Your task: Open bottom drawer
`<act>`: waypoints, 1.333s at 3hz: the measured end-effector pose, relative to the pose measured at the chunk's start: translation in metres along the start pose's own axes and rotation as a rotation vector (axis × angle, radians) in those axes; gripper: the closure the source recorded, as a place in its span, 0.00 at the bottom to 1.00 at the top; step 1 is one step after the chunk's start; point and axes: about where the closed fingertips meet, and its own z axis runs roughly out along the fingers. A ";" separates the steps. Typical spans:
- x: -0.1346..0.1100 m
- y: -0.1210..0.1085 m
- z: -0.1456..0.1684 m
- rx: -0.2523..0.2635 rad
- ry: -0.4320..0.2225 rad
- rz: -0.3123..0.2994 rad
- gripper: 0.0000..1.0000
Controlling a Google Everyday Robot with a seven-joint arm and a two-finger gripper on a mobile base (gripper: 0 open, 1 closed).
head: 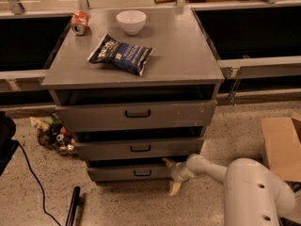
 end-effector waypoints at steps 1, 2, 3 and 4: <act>0.005 -0.011 0.019 -0.035 -0.017 -0.004 0.00; 0.001 -0.004 0.037 -0.093 -0.027 -0.007 0.19; -0.001 -0.005 0.033 -0.094 -0.027 -0.007 0.43; -0.017 0.018 0.025 -0.153 -0.054 -0.019 0.66</act>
Offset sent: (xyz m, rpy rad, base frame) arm 0.0109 0.0312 -0.0438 -0.0178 0.1291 0.0979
